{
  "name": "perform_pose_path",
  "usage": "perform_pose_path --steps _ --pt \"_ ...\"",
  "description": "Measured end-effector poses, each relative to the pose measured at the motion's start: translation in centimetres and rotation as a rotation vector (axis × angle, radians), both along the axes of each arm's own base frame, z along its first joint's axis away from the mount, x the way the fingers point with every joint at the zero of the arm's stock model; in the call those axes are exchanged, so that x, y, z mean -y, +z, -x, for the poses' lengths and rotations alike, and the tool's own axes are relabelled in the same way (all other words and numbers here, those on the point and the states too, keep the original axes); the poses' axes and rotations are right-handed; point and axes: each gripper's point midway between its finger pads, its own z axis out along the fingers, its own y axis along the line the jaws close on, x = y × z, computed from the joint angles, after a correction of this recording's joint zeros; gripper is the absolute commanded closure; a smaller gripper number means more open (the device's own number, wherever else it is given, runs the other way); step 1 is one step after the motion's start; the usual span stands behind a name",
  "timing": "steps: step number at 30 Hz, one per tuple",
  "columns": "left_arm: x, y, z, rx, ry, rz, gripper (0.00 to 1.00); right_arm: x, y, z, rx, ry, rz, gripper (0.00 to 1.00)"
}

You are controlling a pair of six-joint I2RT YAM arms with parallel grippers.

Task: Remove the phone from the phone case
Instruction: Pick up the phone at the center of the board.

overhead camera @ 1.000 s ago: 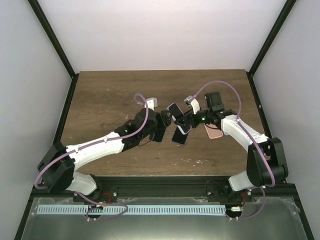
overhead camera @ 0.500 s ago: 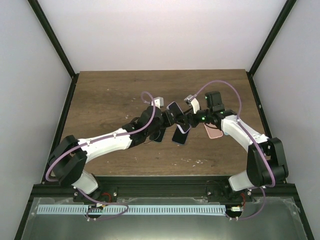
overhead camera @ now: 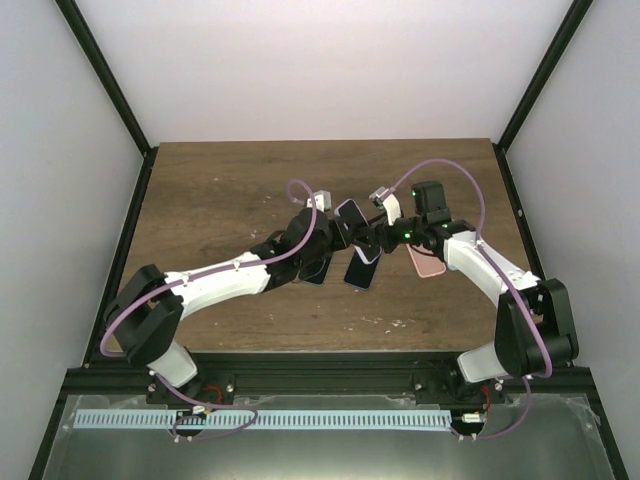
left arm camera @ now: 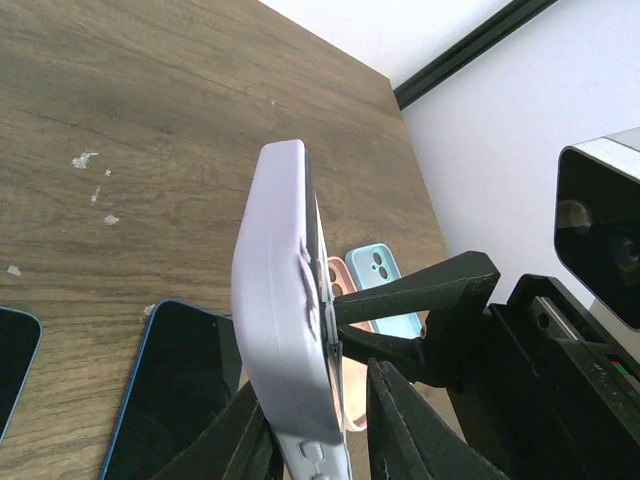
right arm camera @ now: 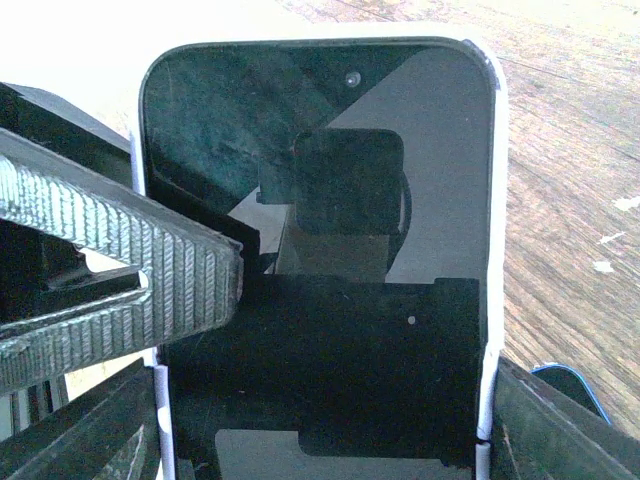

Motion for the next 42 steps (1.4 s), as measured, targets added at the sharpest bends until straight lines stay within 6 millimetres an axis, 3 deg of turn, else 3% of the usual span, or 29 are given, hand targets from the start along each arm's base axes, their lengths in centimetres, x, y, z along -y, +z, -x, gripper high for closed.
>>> perform_pose_path --steps 11,18,27,30,34,39,42 --pt "0.3 0.8 -0.8 0.015 0.006 0.011 0.77 0.1 0.9 0.0 0.037 -0.008 -0.003 0.57" --pt "0.2 0.7 -1.0 0.016 0.006 0.01 0.89 0.2 0.9 -0.1 0.042 -0.014 0.002 0.55" --pt "0.2 0.9 -1.1 0.02 -0.011 0.018 0.99 0.2 0.9 -0.2 0.051 -0.013 0.007 0.25" --pt "-0.4 0.9 -0.5 0.021 -0.036 0.014 1.0 0.0 0.9 0.2 0.048 0.002 0.008 0.17" --pt "-1.7 2.0 1.0 0.045 -0.104 0.009 1.0 -1.1 1.9 1.5 0.046 0.072 -0.022 0.14" --pt "-4.9 4.0 4.0 0.129 -0.211 -0.058 1.0 -0.8 3.6 3.1 0.056 0.136 -0.057 0.14" --pt "-6.2 4.8 6.3 0.18 -0.292 -0.085 1.0 -0.6 3.9 4.6 0.041 0.184 -0.066 0.0"
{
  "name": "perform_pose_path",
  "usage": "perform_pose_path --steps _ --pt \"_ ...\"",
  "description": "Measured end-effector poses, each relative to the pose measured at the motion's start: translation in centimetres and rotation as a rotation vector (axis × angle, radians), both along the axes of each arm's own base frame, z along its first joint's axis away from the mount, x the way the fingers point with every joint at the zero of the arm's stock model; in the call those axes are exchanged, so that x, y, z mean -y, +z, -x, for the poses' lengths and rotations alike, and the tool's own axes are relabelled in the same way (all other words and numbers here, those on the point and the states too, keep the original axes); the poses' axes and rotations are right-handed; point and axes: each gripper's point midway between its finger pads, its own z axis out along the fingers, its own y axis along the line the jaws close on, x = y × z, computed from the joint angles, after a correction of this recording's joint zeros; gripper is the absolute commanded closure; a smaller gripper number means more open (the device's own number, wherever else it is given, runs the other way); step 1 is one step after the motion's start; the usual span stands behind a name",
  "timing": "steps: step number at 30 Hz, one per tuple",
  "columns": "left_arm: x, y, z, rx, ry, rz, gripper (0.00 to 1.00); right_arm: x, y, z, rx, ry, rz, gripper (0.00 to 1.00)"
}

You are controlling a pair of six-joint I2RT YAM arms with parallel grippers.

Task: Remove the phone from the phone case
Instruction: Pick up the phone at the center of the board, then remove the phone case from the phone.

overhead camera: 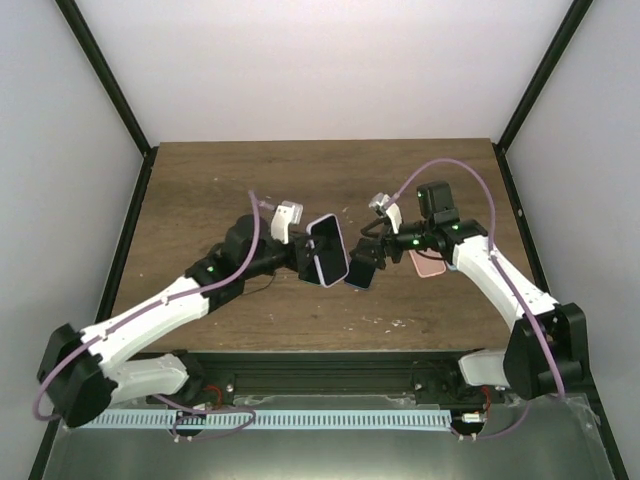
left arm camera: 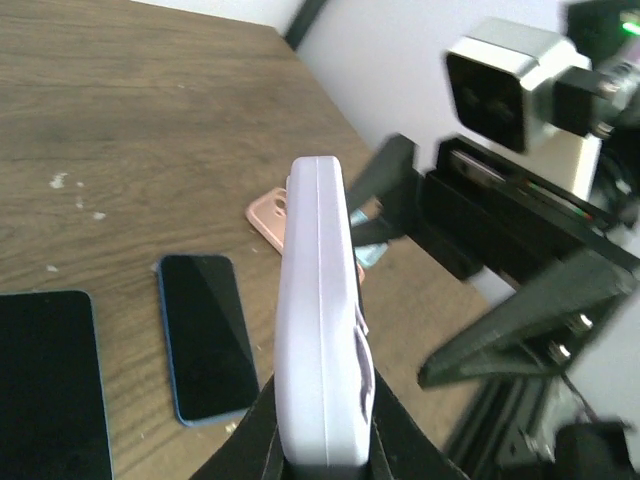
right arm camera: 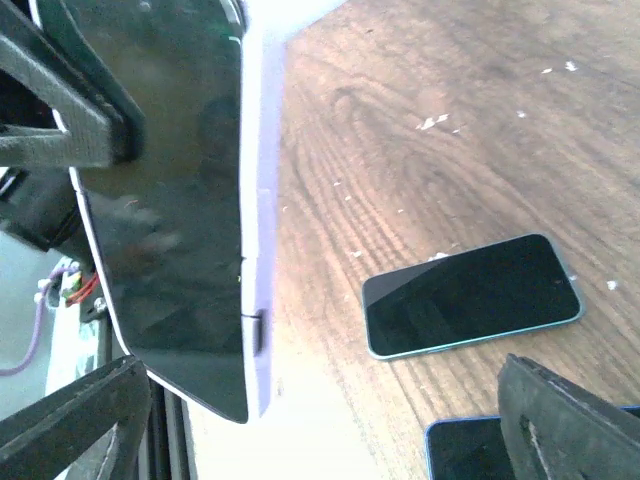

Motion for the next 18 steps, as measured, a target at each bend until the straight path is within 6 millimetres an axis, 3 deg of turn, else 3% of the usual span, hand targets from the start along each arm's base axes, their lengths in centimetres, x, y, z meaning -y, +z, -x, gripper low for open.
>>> perform_pose_path --steps 4,7,11,14,18 --pt "-0.8 1.0 3.8 0.068 -0.146 0.009 1.0 0.2 0.1 2.3 -0.017 0.068 0.001 0.0" --pt "-1.2 2.2 6.8 0.112 -0.264 0.056 1.0 0.3 1.3 4.6 0.008 0.14 -0.027 0.01" --pt "-1.3 4.3 9.9 0.167 -0.4 0.129 1.0 0.3 3.1 8.6 0.071 0.273 -0.082 0.21" --pt "-1.5 5.7 11.4 0.212 -0.466 0.164 1.0 -0.1 3.2 11.2 0.06 0.364 -0.103 0.38" --pt "-1.4 6.6 12.5 0.243 -0.526 0.196 1.0 -0.7 3.4 13.8 0.075 0.453 -0.106 0.39"
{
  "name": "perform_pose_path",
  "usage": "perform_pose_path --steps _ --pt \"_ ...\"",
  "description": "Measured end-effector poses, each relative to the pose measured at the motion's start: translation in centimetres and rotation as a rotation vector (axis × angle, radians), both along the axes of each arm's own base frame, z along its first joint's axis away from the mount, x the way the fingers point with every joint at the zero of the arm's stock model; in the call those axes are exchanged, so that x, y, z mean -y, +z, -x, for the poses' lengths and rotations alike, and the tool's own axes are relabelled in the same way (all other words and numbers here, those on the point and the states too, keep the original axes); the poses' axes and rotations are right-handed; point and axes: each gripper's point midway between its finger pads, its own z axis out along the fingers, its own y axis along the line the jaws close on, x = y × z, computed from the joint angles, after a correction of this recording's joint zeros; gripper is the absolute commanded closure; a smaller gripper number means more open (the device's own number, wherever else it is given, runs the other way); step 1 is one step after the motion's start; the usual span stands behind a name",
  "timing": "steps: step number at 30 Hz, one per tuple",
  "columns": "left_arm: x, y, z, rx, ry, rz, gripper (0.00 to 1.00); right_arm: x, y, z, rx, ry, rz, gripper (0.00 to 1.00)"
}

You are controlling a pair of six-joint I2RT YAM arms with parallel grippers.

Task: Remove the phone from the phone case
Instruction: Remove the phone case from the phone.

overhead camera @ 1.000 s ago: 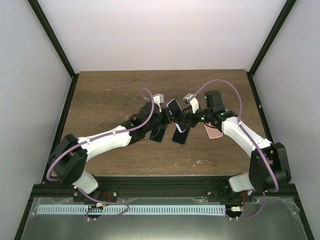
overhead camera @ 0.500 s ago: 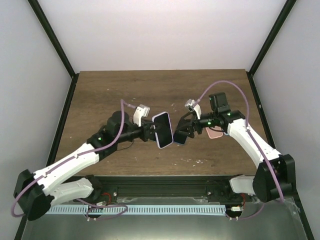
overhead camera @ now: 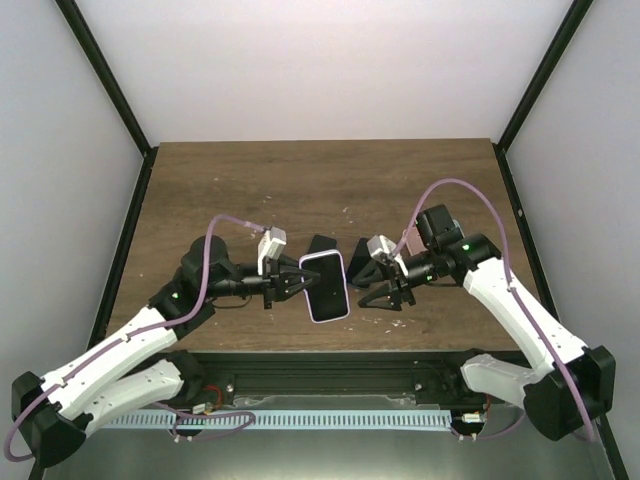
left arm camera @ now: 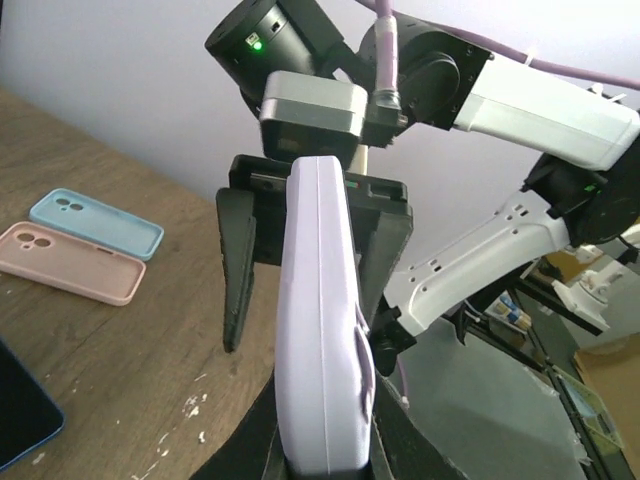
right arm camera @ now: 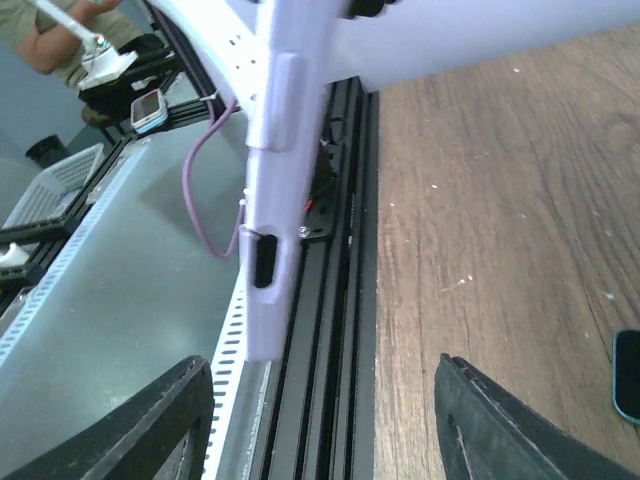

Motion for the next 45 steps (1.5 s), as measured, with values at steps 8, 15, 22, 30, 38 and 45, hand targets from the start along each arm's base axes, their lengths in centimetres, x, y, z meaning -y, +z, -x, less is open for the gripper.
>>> perform_pose_path --steps 8,15,22,30,38,45 --pt "0.6 0.8 0.4 0.004 -0.054 0.046 1.0 -1.1 0.7 4.2 0.14 0.132 0.014 0.46" --pt "1.3 0.8 0.4 -0.023 -0.089 0.061 1.0 -1.3 -0.1 5.1 0.222 0.166 0.067 0.58" --pt "2.1 0.4 0.3 -0.059 -0.133 0.062 1.0 -0.9 -0.1 4.9 0.291 0.154 0.082 0.64" --pt "2.4 0.2 -0.5 -0.117 -0.165 0.068 1.0 -0.4 -0.5 4.7 0.362 0.154 0.107 0.59" --pt "2.9 -0.2 -1.4 -0.187 -0.185 0.074 1.0 -0.1 -0.8 4.2 0.423 0.145 0.139 0.68" --pt "3.2 0.2 -1.4 -0.182 -0.211 0.086 1.0 0.2 -0.9 4.2 0.422 0.141 0.163 0.75"
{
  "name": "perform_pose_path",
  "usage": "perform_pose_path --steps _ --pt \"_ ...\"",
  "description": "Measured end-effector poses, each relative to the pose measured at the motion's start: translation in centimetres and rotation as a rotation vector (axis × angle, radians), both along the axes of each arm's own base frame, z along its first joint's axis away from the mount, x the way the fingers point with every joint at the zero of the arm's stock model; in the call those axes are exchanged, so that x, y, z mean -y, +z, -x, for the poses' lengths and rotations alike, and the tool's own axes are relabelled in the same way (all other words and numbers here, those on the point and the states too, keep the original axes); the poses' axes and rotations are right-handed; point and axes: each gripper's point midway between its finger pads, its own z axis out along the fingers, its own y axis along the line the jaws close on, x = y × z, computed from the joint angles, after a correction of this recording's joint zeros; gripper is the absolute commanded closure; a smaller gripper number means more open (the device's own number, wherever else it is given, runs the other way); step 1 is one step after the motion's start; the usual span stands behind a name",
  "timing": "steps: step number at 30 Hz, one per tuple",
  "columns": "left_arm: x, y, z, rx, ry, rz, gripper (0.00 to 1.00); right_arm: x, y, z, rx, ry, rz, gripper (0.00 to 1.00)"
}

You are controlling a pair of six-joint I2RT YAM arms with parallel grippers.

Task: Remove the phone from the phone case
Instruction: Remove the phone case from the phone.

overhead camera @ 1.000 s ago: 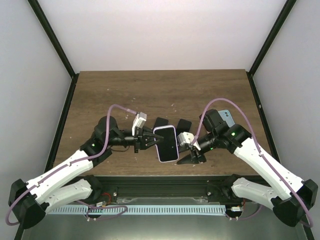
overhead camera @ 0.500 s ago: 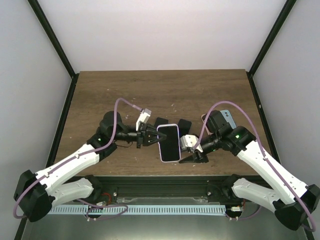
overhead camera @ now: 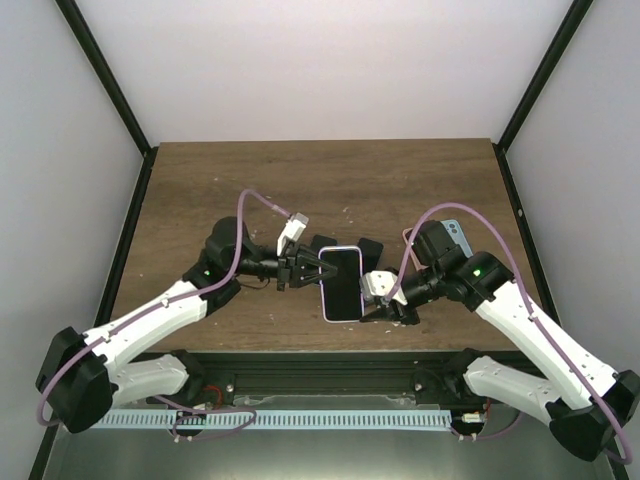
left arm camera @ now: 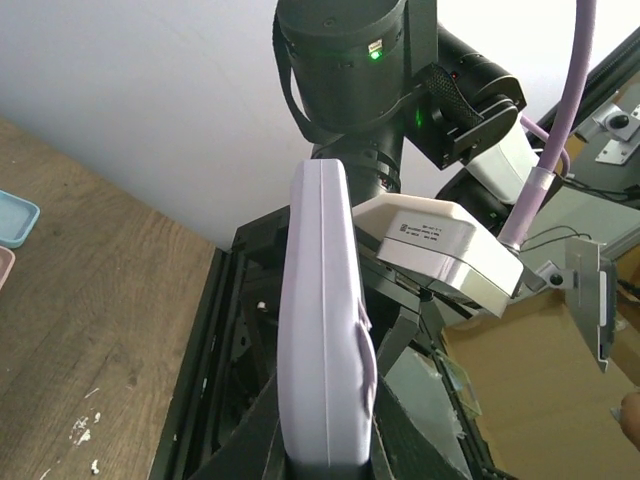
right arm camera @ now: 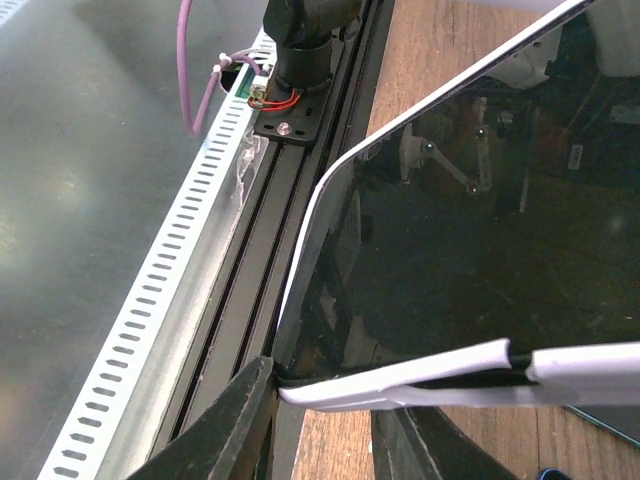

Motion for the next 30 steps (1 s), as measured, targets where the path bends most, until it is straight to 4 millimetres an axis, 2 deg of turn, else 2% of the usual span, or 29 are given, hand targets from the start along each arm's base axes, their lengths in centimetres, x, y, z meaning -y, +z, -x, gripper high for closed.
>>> perform_pose_path --steps 9,17,30 --pt "0.8 -0.7 -1.0 -0.068 -0.025 -0.006 1.0 0.2 -0.6 -0.6 0.017 -0.008 0.059 0.82" --pt "1.3 -1.2 -2.2 -0.194 -0.019 -0.006 1.0 0.4 -1.4 -2.1 0.099 -0.017 0.116 0.82" --pt "1.3 -0.9 -3.5 -0.234 0.011 0.026 1.0 -0.4 -2.0 -4.3 0.099 -0.112 0.092 0.82"
